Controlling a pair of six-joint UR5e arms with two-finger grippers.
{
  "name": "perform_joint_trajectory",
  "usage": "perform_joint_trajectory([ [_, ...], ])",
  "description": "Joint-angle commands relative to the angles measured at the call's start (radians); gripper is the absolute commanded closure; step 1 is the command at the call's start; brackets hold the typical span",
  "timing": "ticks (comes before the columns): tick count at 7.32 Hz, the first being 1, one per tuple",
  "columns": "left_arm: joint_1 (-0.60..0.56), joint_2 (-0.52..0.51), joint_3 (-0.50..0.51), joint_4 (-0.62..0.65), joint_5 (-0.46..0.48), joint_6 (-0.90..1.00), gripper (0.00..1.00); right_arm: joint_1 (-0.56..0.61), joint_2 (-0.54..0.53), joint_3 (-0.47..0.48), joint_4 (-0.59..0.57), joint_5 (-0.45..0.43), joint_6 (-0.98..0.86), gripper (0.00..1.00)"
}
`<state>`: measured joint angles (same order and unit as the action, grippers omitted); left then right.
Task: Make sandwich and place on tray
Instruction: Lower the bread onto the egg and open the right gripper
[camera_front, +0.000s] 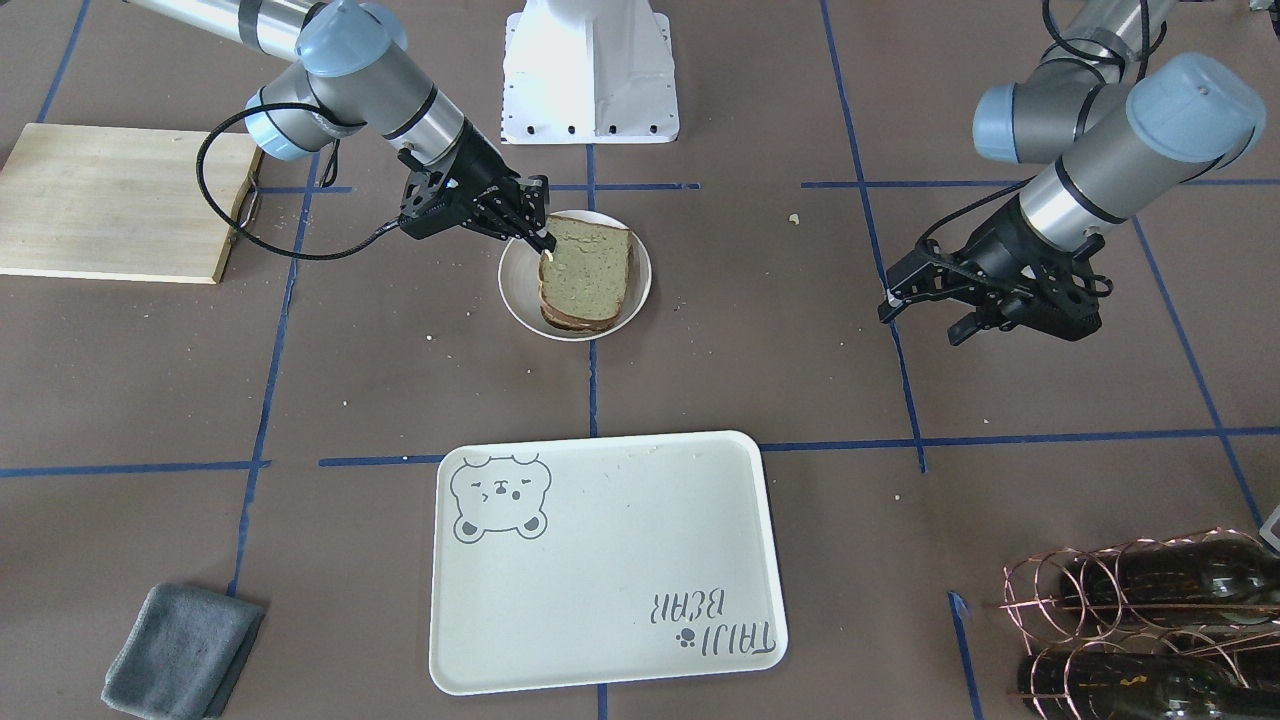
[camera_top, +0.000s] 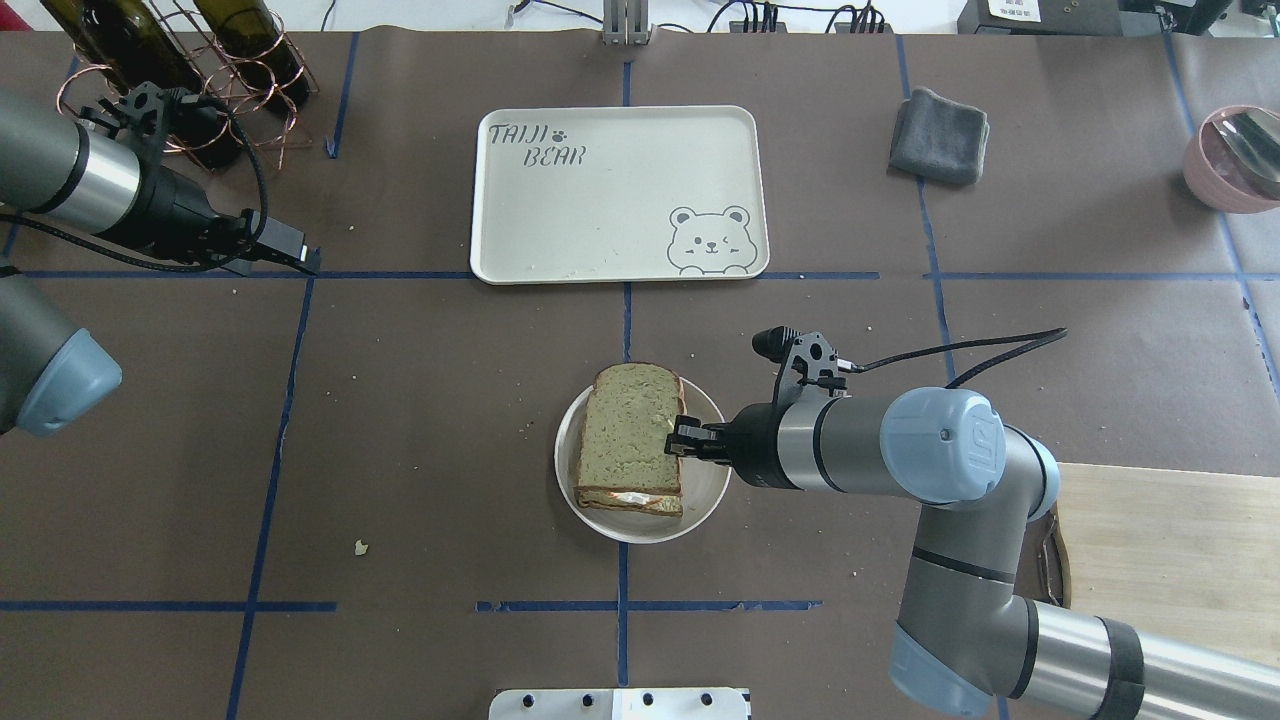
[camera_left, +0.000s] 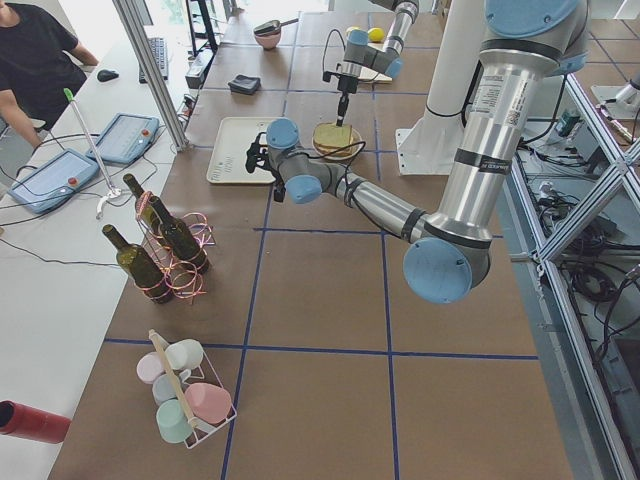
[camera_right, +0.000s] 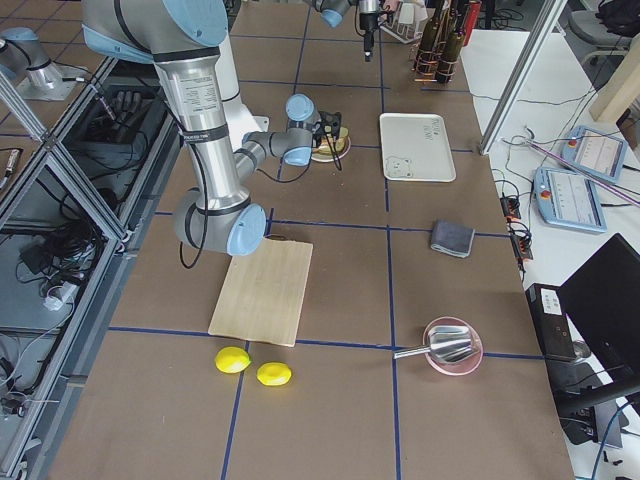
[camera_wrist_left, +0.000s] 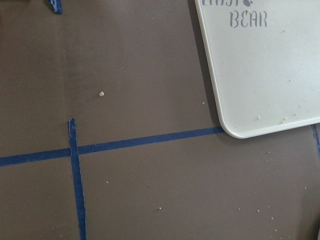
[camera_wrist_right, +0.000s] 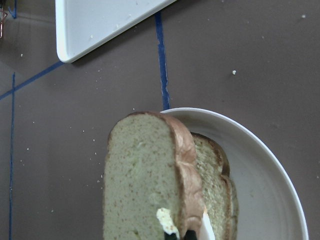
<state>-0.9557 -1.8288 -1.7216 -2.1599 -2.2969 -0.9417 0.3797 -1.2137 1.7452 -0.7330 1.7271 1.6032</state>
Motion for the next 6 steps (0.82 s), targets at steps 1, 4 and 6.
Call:
perform_joint_trajectory([
  [1, 0.0, -0.003, -0.001, 0.0, 0.0, 0.0, 0.0, -0.001, 0.002, -0.01, 0.0, -0.021, 0.0, 0.0],
  [4, 0.049, -0.044, -0.001, 0.003, 0.028, -0.078, 0.0, 0.034, -0.003, 0.043, -0.126, -0.011, -0.006, 0.0],
  [6, 0.179, -0.108, -0.022, 0.014, 0.17, -0.249, 0.0, 0.128, 0.0, 0.184, -0.492, 0.107, -0.119, 0.0],
])
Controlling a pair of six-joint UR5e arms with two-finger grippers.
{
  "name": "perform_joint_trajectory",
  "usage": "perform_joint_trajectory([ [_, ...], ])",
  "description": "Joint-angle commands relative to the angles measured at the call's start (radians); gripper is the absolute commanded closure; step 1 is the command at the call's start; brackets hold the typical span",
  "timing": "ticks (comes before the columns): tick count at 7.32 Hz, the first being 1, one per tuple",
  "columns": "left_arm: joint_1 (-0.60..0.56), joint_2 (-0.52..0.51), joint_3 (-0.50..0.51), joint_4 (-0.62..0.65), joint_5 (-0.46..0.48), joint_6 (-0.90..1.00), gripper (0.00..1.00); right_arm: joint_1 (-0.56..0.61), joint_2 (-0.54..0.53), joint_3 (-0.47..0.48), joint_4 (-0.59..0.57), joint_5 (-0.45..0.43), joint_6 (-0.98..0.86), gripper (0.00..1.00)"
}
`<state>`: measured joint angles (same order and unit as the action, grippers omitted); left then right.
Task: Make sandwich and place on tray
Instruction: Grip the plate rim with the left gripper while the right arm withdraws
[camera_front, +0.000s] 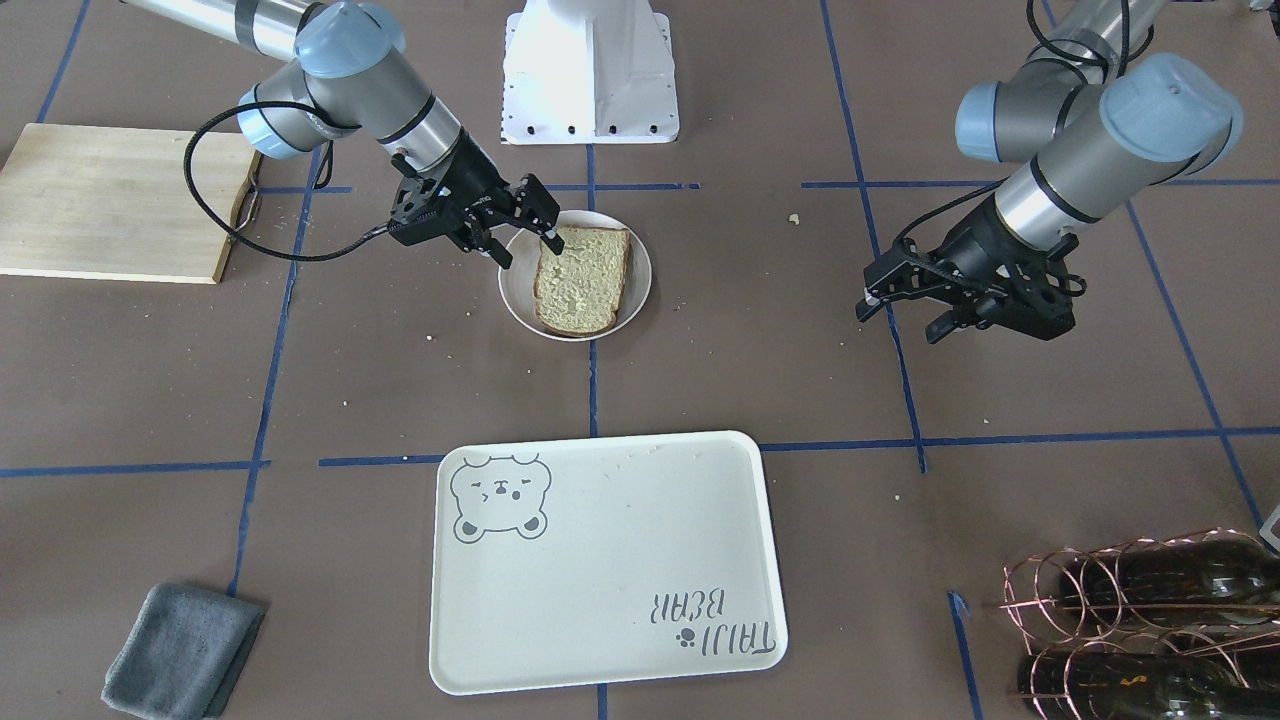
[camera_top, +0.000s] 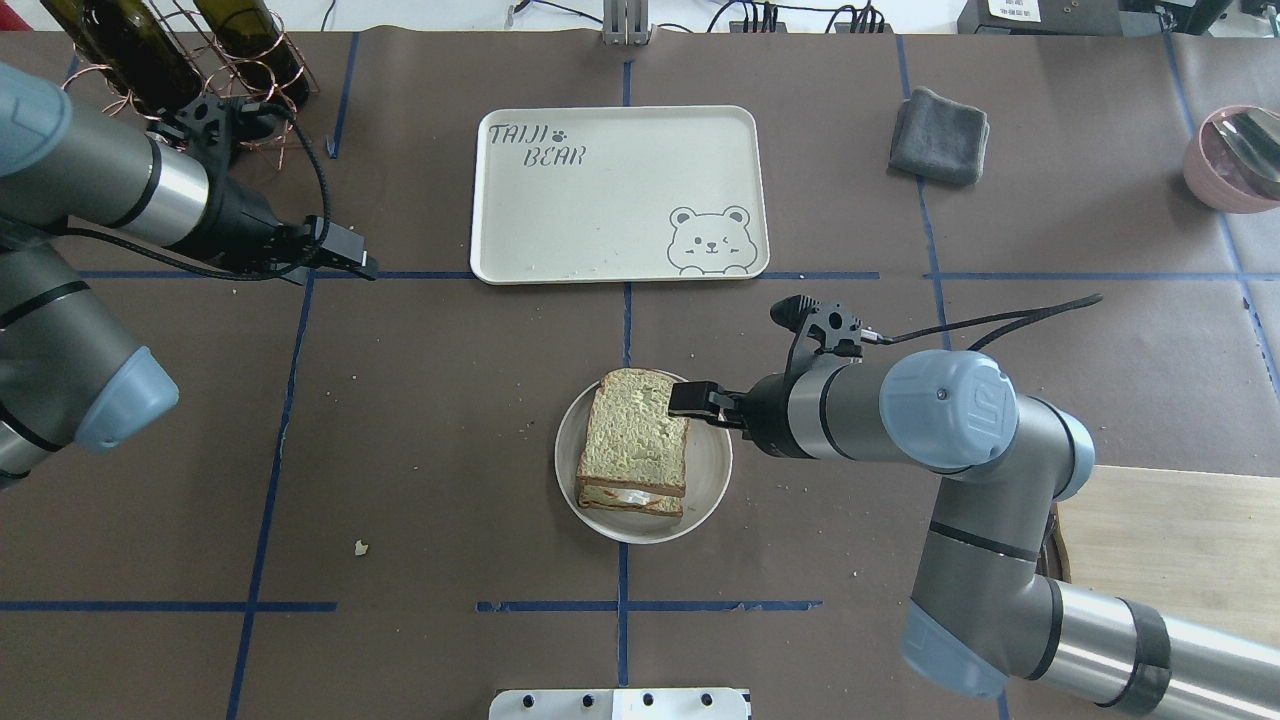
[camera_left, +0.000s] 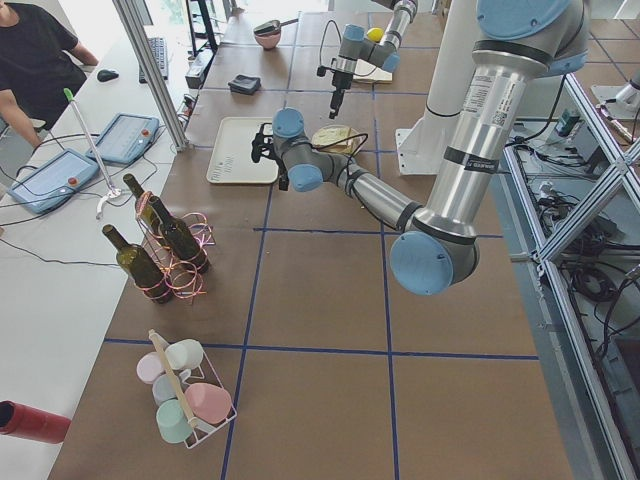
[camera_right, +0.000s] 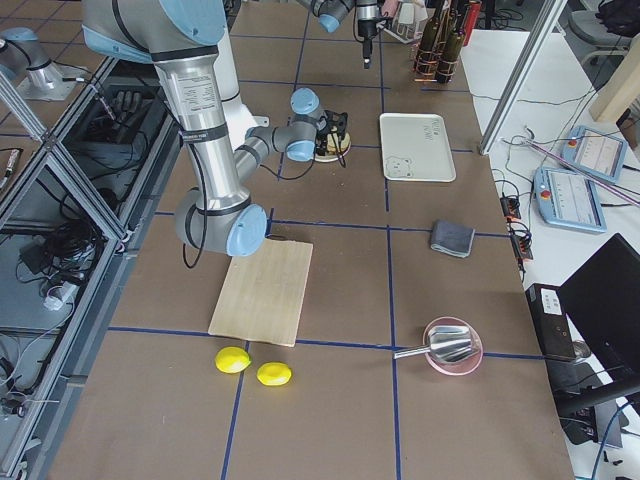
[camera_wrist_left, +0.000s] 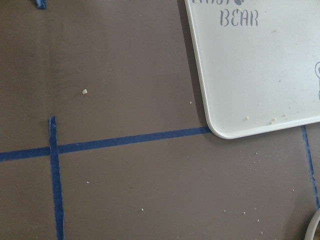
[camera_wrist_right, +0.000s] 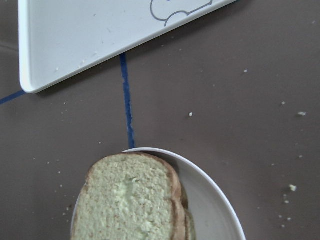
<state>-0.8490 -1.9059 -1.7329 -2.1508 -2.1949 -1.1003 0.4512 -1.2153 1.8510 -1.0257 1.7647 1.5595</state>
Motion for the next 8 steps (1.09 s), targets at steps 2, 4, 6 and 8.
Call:
perform_joint_trajectory([
  [2, 0.23, -0.114, -0.013, 0.117, 0.215, -0.193, 0.0, 0.186, -0.003, 0.138, -0.434, 0.203, -0.293, 0.0],
  [4, 0.363, -0.165, -0.024, 0.209, 0.324, -0.264, 0.1, 0.309, -0.051, 0.139, -0.5, 0.313, -0.503, 0.0],
  [6, 0.433, -0.186, 0.007, 0.206, 0.345, -0.276, 0.29, 0.421, -0.145, 0.139, -0.513, 0.395, -0.732, 0.0],
  [8, 0.453, -0.188, 0.021, 0.2, 0.343, -0.274, 0.46, 0.506, -0.203, 0.139, -0.51, 0.456, -0.836, 0.0],
])
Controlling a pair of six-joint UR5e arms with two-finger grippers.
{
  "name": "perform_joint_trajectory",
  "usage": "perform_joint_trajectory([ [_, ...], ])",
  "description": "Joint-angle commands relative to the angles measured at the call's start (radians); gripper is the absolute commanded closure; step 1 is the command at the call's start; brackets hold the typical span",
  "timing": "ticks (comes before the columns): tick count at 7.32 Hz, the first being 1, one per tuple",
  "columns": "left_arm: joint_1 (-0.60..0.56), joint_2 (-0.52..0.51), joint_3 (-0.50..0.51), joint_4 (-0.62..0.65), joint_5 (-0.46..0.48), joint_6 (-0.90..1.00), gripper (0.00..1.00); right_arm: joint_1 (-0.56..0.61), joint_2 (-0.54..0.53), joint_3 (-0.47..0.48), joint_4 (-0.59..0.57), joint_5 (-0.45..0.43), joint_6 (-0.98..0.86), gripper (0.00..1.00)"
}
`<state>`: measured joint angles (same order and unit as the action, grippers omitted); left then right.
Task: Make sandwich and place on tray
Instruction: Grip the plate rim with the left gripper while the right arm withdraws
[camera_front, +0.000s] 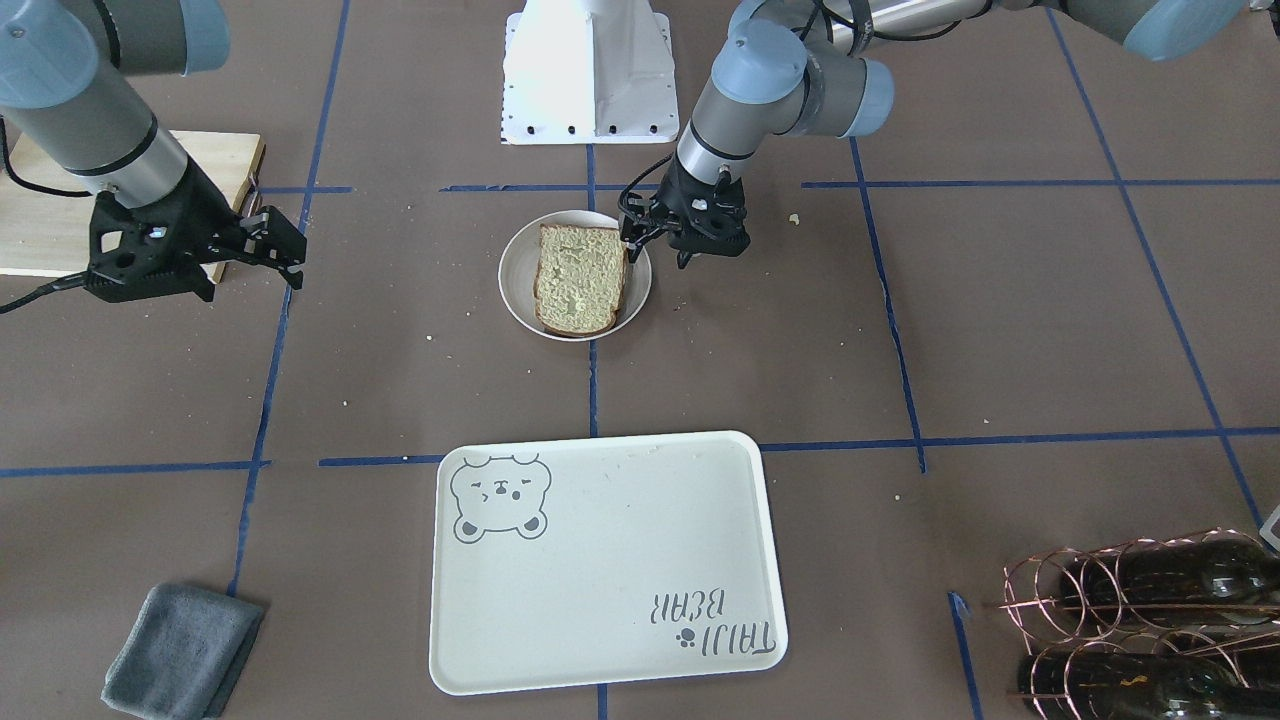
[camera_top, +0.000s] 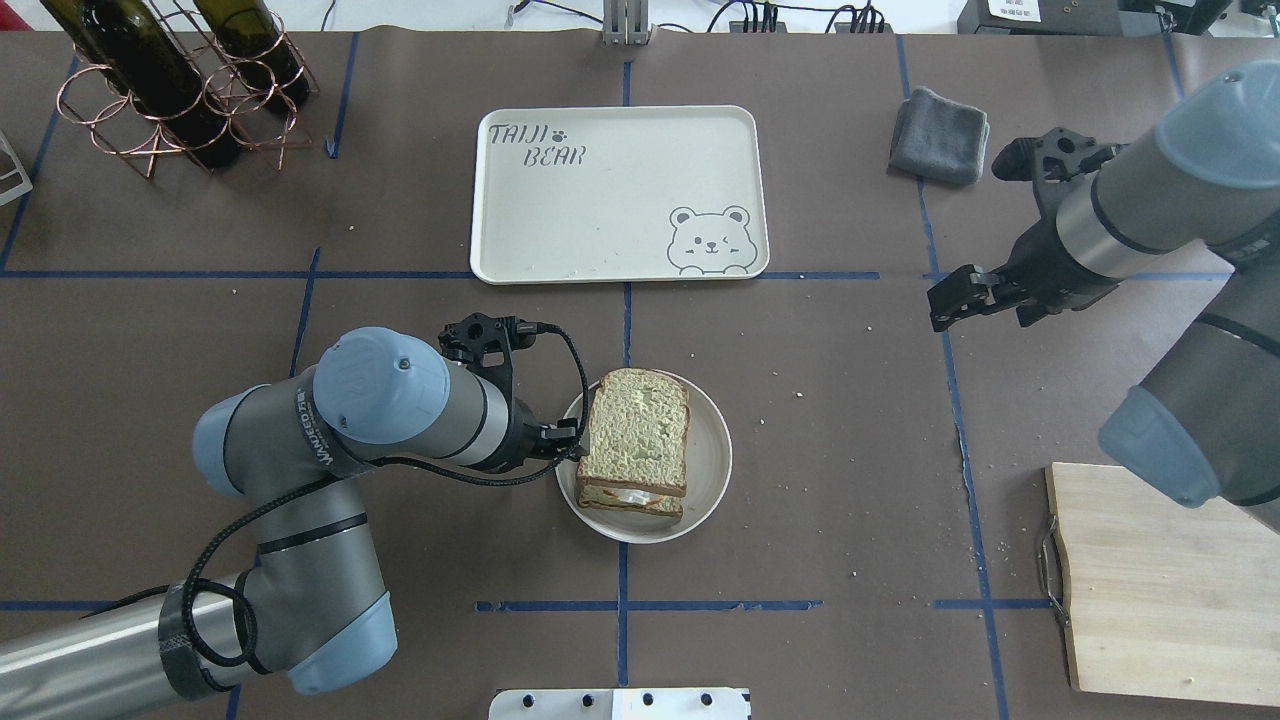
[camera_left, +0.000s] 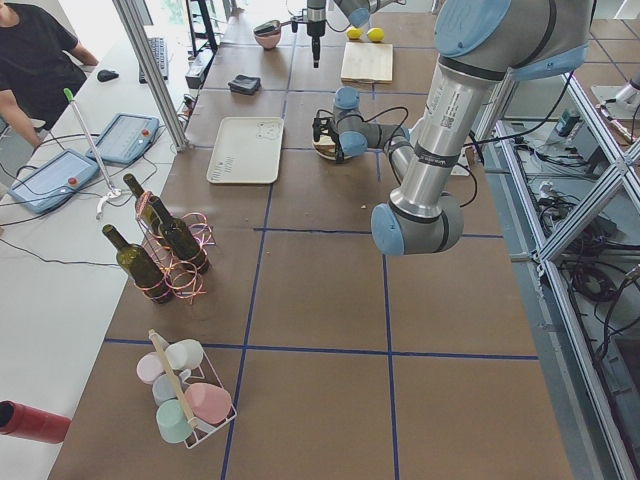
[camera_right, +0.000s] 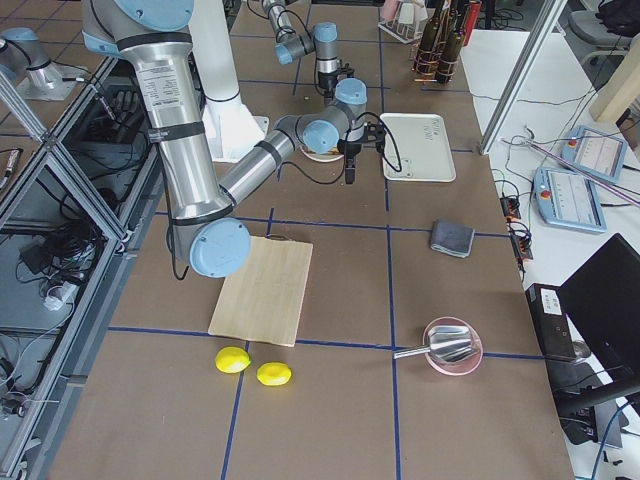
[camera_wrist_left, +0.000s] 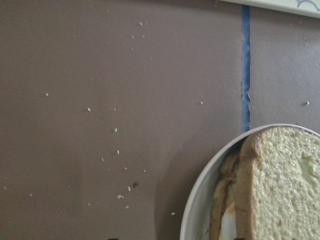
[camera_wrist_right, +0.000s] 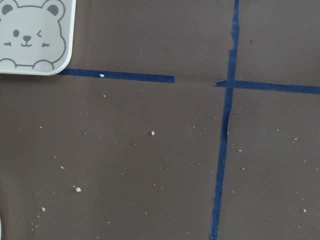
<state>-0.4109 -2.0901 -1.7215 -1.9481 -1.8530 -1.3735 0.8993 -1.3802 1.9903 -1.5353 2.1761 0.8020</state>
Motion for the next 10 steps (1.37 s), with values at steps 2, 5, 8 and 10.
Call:
perform_joint_trajectory([
  [2, 0.014, -0.007, 0.022, -0.017, 0.002, 0.001, 0.58, 0.102, -0.075, -0.001, 0.004, 0.067, -0.153, 0.0],
  [5, 0.015, -0.031, 0.056, -0.019, 0.002, 0.002, 0.66, 0.115, -0.085, 0.001, 0.007, 0.067, -0.161, 0.0],
  [8, 0.014, -0.031, 0.089, -0.051, 0.002, 0.002, 0.67, 0.124, -0.109, 0.016, 0.009, 0.067, -0.182, 0.0],
  [10, 0.012, -0.031, 0.094, -0.066, 0.002, 0.004, 0.93, 0.125, -0.111, 0.016, 0.009, 0.067, -0.182, 0.0],
])
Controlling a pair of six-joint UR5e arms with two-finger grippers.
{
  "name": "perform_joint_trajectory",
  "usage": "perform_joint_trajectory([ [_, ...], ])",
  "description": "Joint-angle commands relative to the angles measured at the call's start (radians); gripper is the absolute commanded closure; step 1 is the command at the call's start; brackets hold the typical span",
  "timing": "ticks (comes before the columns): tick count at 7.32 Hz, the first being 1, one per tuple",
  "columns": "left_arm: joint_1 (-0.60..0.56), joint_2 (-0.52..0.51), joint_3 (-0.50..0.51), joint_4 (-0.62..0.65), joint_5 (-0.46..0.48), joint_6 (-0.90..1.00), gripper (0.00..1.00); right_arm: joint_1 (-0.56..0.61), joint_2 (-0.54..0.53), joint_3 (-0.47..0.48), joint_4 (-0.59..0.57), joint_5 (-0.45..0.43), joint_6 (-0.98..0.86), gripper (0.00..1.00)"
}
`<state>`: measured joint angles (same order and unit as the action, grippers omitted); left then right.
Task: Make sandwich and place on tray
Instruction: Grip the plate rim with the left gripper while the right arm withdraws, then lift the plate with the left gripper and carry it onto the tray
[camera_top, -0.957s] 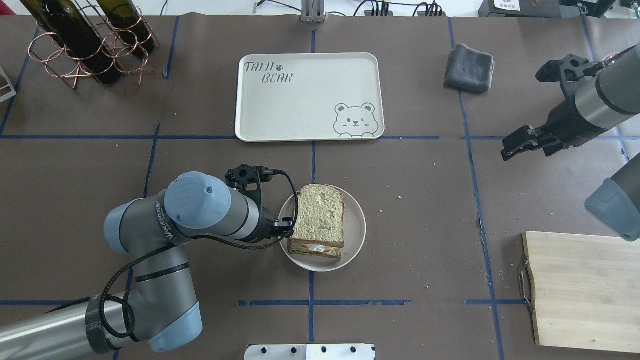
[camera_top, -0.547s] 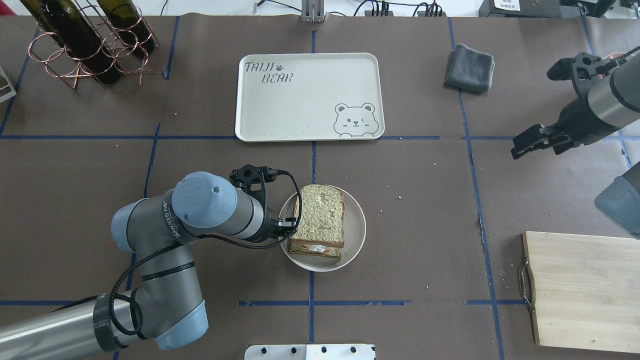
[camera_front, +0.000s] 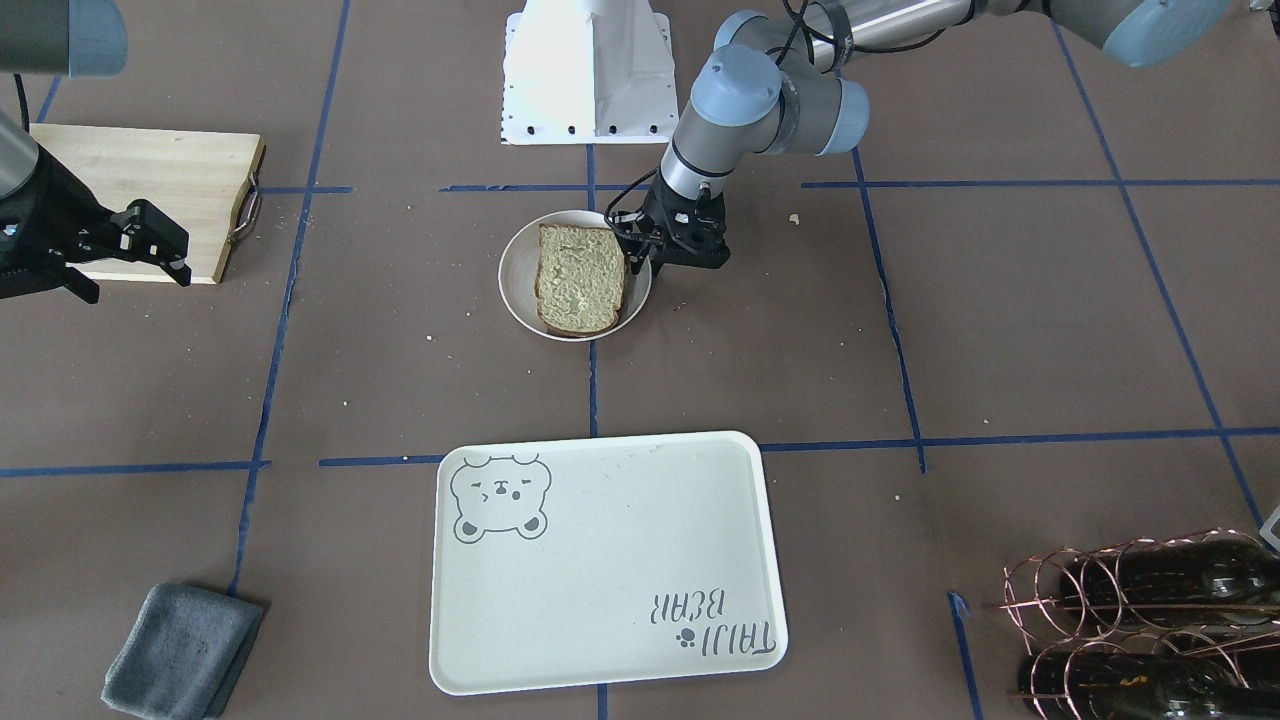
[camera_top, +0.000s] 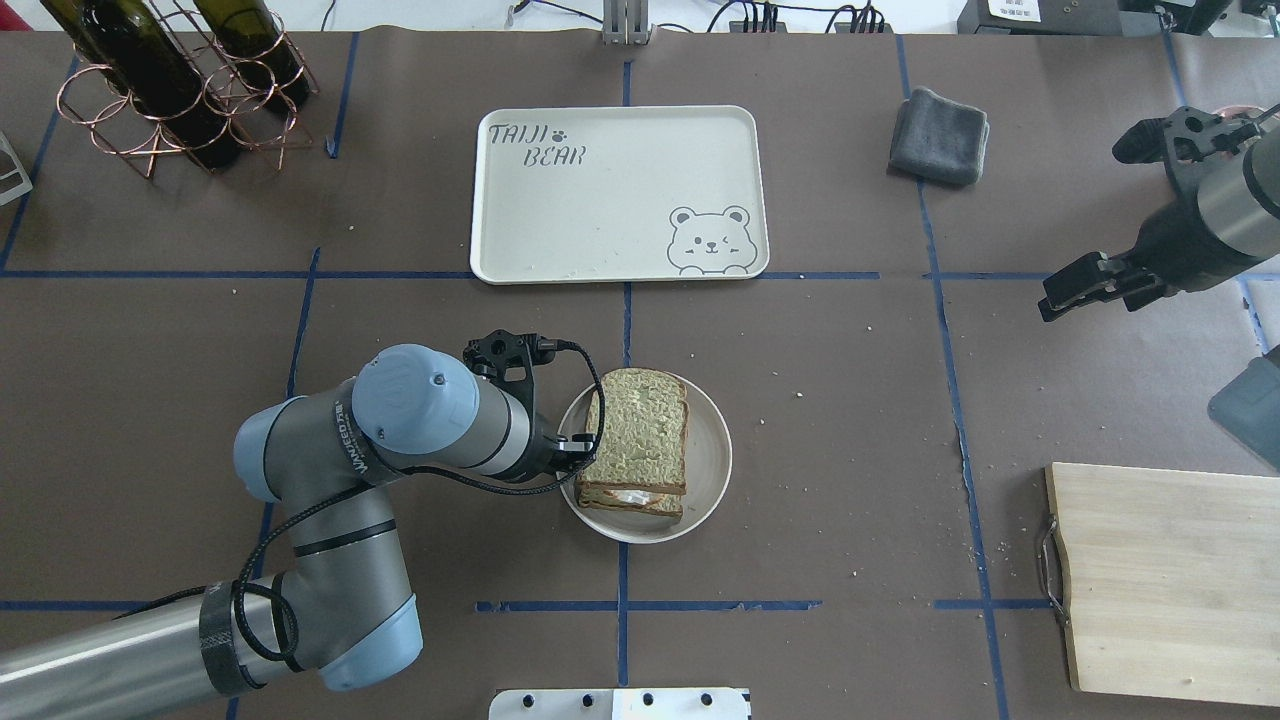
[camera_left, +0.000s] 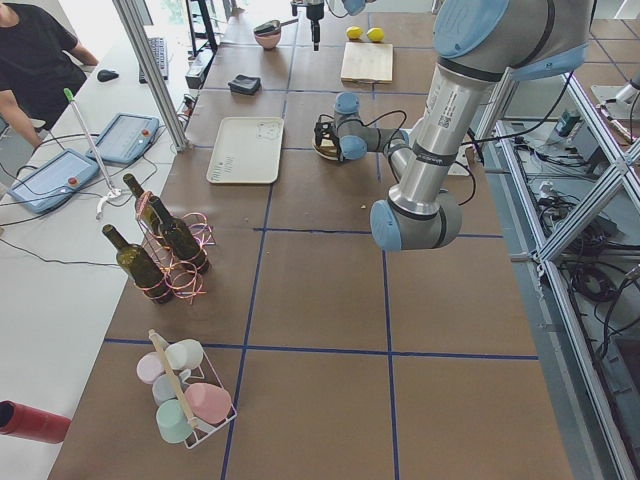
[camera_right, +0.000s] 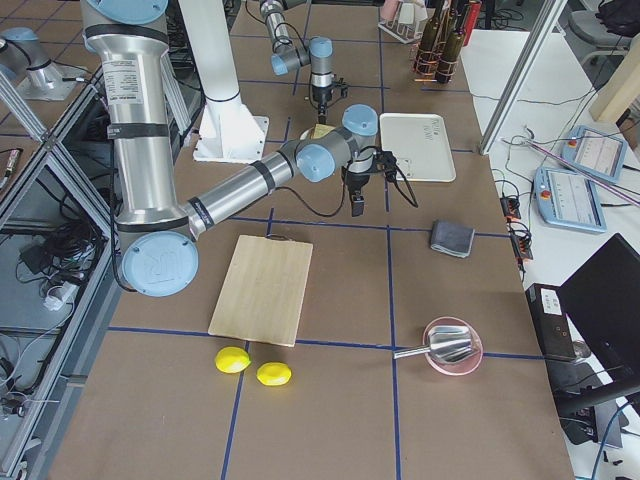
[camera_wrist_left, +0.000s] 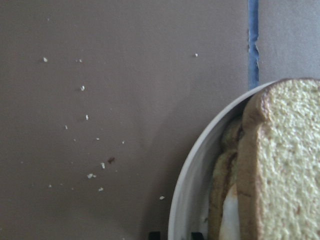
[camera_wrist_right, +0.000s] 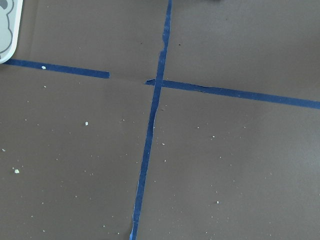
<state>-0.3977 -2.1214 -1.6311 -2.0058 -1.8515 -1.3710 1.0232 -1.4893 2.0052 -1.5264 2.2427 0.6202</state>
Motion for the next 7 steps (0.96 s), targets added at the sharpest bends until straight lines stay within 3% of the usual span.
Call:
perform_joint_trajectory([
  [1, -0.006, 0.0, -0.004, -0.008, 0.0, 0.004, 1.0, 0.003, -0.003, 0.001, 0.0, 0.0, 0.0, 0.0],
  [4, -0.074, -0.002, -0.044, -0.013, -0.024, 0.001, 1.0, 0.058, -0.075, 0.009, -0.009, 0.006, -0.147, 0.0],
  [5, -0.117, -0.005, -0.044, -0.03, -0.11, -0.017, 1.0, 0.107, -0.124, 0.0, -0.017, 0.008, -0.262, 0.0],
  [7, -0.157, -0.015, -0.036, -0.091, -0.137, -0.243, 1.0, 0.226, -0.186, -0.052, -0.024, 0.009, -0.451, 0.0],
])
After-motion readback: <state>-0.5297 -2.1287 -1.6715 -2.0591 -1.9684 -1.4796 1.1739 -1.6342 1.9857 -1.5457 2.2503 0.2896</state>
